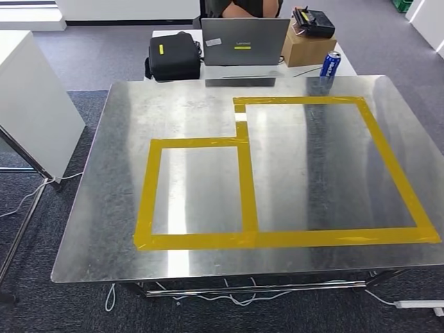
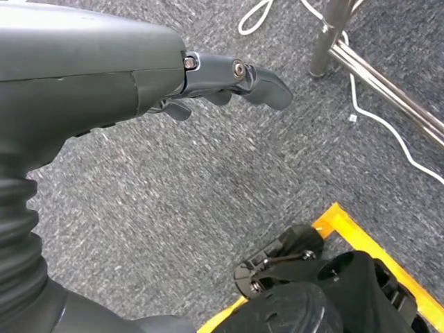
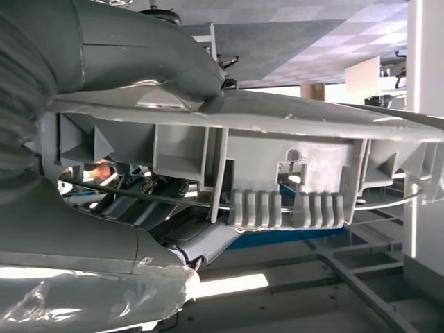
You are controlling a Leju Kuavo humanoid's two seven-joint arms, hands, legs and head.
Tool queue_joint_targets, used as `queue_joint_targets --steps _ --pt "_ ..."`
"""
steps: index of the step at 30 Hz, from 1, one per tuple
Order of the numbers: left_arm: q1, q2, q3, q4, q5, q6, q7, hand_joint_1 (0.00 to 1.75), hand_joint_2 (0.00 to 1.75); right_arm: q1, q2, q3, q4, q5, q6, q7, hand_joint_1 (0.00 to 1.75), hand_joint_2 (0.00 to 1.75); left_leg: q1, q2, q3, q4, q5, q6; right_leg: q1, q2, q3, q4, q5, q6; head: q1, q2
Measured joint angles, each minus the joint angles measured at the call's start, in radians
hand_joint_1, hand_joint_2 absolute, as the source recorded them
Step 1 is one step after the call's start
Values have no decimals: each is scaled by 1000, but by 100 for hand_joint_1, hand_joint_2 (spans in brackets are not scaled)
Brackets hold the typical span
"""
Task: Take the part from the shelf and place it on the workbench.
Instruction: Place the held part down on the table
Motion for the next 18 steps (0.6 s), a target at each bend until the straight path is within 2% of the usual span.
queue_joint_targets --steps 1,2,3,4,5,6,7,8,9,11,13,15,16,17,18 --pt "0 0 0 0 0 0 0 0 175 -2 2 0 0 0 0 0 175 175 1 1 2 0 -2 -1 -2 0 -25 47 -11 3 0 0" --pt "0 0 1 0 0 0 0 0 175 -3 4 0 0 0 0 0 175 175 2 1 5 1 -6 -4 -4 -1 -32 56 -1 6 0 0" --pt "0 -2 1 0 0 0 0 0 175 -3 5 0 0 1 1 0 175 175 5 1 9 3 -10 -9 -7 -2 -19 24 28 9 0 0" --pt "1 -3 1 0 0 0 0 0 175 -4 6 0 0 1 1 0 175 175 8 1 15 7 -17 -15 -11 -3 13 -41 68 15 0 0" --pt "1 -1 2 0 0 0 0 0 175 -5 8 1 0 1 1 0 175 175 9 0 20 11 -25 -23 -14 -3 47 -107 93 22 1 0" --pt "0 1 2 0 0 0 0 0 175 -8 10 1 0 1 1 0 175 175 9 -2 21 19 -33 -30 -16 -1 74 -159 108 24 5 0" --pt "-1 3 3 0 0 0 0 0 175 -10 12 2 -1 1 1 0 175 175 7 -5 20 25 -39 -36 -18 0 89 -187 110 20 5 0" --pt "-2 5 4 0 0 0 0 0 175 -12 14 2 -2 3 2 -1 175 175 4 -7 17 29 -41 -40 -18 2 91 -191 101 13 2 0" --pt "-2 4 5 0 0 0 0 0 175 -12 15 2 -2 5 2 -2 175 175 3 -11 14 31 -42 -42 -18 1 90 -191 100 0 0 0" --pt "-3 4 6 0 0 0 0 0 175 -13 17 2 -2 10 4 -7 175 175 4 -12 9 40 -51 -50 -18 -6 87 -188 96 -16 -9 0" --pt "-4 4 7 0 0 0 0 0 175 -14 18 2 -3 14 6 -12 175 175 6 -10 -29 113 -93 -60 -18 -17 87 -189 93 -28 -15 0" --pt "-5 3 7 0 0 0 0 0 175 -17 18 1 -3 20 7 -16 175 175 8 -8 -109 250 -149 -66 -17 -29 86 -189 91 -34 -22 0" --pt "-5 3 7 0 -1 0 0 0 175 -19 18 1 -3 24 9 -19 175 175 9 -8 -145 306 -161 -66 -15 -36 86 -189 90 -36 -24 0" --pt "-4 2 8 0 -1 0 0 0 175 -21 18 2 -3 28 10 -21 175 175 9 -8 -168 333 -155 -64 -14 -44 88 -189 89 -38 -25 0" --pt "-3 2 8 0 -1 0 0 0 175 -23 18 2 -3 33 12 -24 175 175 8 -7 -174 325 -130 -60 -12 -51 90 -189 87 -40 -25 0"
